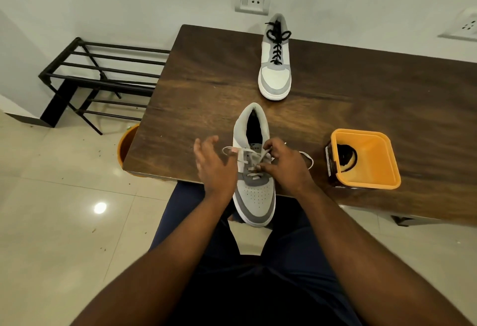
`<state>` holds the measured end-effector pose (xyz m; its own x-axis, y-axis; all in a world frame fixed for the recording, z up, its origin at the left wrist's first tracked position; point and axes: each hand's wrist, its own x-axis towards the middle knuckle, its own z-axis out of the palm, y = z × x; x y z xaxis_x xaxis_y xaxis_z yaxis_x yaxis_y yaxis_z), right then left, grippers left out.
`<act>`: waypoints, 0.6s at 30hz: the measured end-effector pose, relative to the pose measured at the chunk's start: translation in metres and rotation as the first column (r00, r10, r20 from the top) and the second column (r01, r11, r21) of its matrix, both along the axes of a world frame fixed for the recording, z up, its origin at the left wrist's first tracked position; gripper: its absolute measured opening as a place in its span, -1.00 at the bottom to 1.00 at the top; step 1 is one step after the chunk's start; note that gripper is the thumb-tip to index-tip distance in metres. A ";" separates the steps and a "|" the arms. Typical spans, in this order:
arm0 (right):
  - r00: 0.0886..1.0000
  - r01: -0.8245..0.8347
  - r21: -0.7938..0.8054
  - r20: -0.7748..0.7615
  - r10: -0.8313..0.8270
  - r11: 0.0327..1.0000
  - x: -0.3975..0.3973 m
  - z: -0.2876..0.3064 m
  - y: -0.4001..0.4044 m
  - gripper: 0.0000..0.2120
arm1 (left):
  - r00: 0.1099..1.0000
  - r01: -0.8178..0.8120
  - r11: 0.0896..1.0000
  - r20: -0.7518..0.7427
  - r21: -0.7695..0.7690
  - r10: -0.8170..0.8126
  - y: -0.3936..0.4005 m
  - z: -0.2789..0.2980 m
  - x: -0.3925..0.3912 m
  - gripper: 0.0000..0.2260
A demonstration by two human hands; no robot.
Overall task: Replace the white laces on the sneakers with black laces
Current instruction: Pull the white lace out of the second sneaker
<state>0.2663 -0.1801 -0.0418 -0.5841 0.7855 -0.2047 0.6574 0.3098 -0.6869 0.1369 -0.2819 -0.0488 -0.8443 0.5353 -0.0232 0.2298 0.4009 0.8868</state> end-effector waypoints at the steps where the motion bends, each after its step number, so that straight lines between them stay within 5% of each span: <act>1: 1.000 0.004 -0.011 -0.010 -0.004 1.000 0.000 0.000 -0.001 -0.58 | 0.986 0.115 0.990 -0.112 -0.081 -0.123 -0.001 -0.002 0.000 -0.60; 4: 0.998 0.015 -0.036 -0.058 -0.017 0.999 0.000 -0.001 -0.002 -0.65 | 0.809 0.345 0.862 -0.348 -0.372 -0.474 0.009 0.006 0.006 -0.69; 7: 0.996 0.020 -0.041 -0.081 -0.023 0.999 0.001 0.000 -0.004 -0.72 | 0.760 0.414 0.777 -0.290 -0.474 -0.582 0.023 0.006 0.009 -0.87; 10: 0.997 0.024 -0.059 -0.068 -0.028 0.998 0.002 -0.001 -0.002 -0.62 | 0.941 0.273 0.958 -0.185 -0.083 -0.284 0.026 0.001 0.007 -0.92; 12: 0.998 0.025 -0.067 -0.051 -0.029 0.997 0.003 -0.002 -0.001 -0.58 | 0.994 -0.019 0.989 0.110 0.145 0.003 0.023 -0.001 -0.001 -0.89; 14: 0.998 0.026 -0.066 -0.051 -0.030 0.997 0.004 -0.003 -0.002 -0.58 | 0.899 -0.298 0.937 0.384 0.181 0.211 0.019 -0.010 -0.014 -0.84; 18: 0.997 0.021 -0.073 -0.074 -0.027 0.997 0.004 -0.003 -0.003 -0.60 | 0.748 -0.575 0.801 0.504 0.169 0.431 0.010 -0.021 -0.037 -0.86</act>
<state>0.2701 -0.1832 -0.0449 -0.5812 0.7842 -0.2174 0.6098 0.2428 -0.7545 0.0999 -0.2718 -0.0702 -0.9318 0.0742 -0.3552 -0.3522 0.0510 0.9345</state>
